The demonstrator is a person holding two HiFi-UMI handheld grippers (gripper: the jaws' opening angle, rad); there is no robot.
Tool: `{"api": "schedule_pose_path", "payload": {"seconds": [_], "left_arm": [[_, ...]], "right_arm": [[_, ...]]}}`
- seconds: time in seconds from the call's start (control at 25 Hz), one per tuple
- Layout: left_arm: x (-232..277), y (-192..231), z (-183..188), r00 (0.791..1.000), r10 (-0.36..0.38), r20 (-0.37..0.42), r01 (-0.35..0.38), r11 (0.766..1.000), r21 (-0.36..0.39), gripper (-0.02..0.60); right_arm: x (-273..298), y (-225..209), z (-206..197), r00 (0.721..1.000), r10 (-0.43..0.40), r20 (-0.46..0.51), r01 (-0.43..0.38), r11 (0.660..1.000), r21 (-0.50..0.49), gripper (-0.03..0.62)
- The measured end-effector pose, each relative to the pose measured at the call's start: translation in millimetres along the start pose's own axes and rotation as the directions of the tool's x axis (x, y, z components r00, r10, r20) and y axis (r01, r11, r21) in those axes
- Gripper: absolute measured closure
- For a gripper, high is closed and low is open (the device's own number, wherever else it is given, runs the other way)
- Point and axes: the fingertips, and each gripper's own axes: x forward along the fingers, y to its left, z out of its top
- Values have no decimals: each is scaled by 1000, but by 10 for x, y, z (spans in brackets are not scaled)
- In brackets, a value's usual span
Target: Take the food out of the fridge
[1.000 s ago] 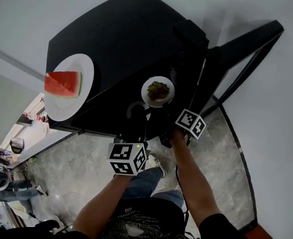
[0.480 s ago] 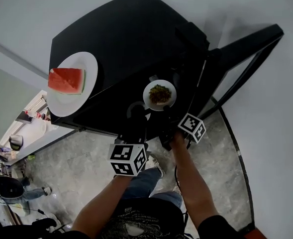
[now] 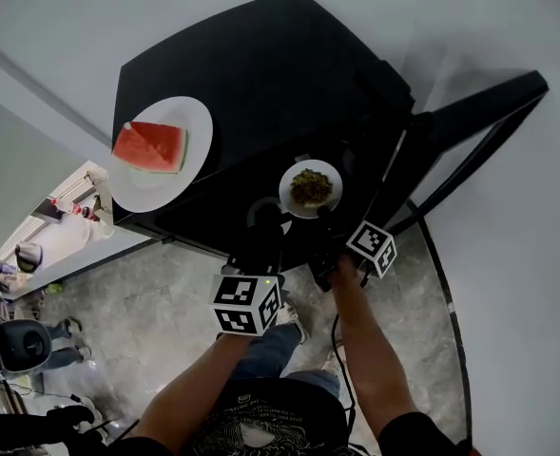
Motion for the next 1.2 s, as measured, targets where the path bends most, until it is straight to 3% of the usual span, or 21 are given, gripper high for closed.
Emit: {"api": "schedule_pose_path", "payload": {"seconds": [0.52,0.8,1.2], "left_arm": [[-422,-421,161,994,56,91,-52,998,-41,580],[-785,-600,285,982,123,146,-113,991,-69,580],[-1061,-651,642,961,174,216,-152,982,-115,580]], "right_arm": [[-1049,726,-210,995,83,-56,-84,996,-17,583],[-1768,1174,-330,989,112,-98,-114,993,-16,583],[-2389,2151,-250,961,226,-158,-238,970,-58,582]]}}
